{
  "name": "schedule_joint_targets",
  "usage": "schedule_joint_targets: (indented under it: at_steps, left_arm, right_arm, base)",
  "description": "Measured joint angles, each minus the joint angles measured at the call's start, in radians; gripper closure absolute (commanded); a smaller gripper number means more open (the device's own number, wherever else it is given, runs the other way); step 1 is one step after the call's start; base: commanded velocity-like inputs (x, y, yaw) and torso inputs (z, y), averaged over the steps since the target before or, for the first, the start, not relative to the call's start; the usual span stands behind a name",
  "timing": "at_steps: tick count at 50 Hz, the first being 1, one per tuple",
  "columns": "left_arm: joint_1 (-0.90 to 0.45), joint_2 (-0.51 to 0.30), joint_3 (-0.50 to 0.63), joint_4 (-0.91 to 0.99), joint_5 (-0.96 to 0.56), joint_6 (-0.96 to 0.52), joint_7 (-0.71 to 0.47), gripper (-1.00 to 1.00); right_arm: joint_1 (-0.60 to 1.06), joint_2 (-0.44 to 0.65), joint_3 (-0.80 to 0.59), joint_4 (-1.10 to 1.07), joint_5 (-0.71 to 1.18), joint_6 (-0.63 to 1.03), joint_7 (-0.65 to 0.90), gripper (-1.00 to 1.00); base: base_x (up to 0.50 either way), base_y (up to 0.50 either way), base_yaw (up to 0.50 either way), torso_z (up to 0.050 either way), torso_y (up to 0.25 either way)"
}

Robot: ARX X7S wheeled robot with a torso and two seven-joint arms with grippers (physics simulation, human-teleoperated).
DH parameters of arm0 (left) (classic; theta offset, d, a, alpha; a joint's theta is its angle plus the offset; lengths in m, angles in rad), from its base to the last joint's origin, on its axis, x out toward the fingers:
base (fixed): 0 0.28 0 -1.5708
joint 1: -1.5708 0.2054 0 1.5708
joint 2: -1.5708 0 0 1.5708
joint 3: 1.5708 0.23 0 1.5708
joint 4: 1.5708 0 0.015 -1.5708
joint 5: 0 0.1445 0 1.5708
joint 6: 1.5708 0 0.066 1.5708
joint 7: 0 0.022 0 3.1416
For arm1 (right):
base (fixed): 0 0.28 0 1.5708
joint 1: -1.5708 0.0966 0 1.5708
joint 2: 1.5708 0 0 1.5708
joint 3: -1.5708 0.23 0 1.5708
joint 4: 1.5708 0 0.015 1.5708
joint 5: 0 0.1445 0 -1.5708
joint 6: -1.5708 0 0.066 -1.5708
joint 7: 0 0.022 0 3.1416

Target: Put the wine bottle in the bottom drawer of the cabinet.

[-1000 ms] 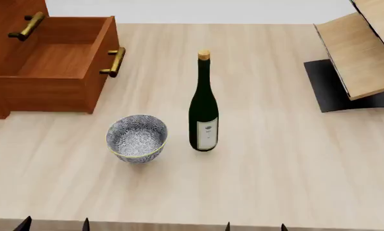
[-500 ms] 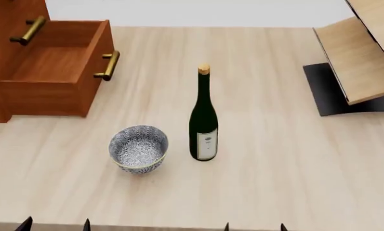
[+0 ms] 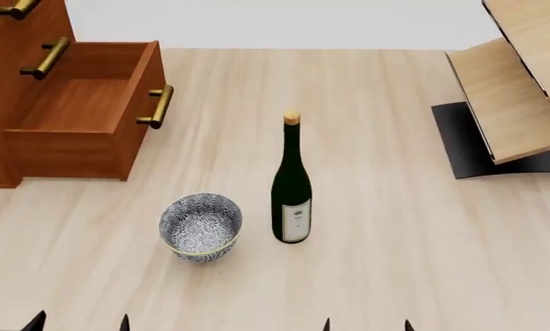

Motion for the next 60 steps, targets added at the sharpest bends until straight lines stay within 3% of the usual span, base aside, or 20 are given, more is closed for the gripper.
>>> schedule_joint_targets:
  at_steps: [15,60]
  left_arm:
    - [-0.001,-0.016,0.023,-0.001,-0.010,0.004,-0.021,-1.00]
    - [-0.011,-0.051,0.070,-0.010,-0.040,0.013,-0.066,-1.00]
  right_arm:
    - [0.002,0.018,-0.022,0.000,0.013,0.001,0.022,-1.00]
    - [0.003,0.059,-0.079,-0.006,0.023,-0.011,0.069,-1.00]
  base:
    - [0.00,0.00,0.00,0.050,0.000]
    - [0.00,0.19,0.00,0.000,0.000]
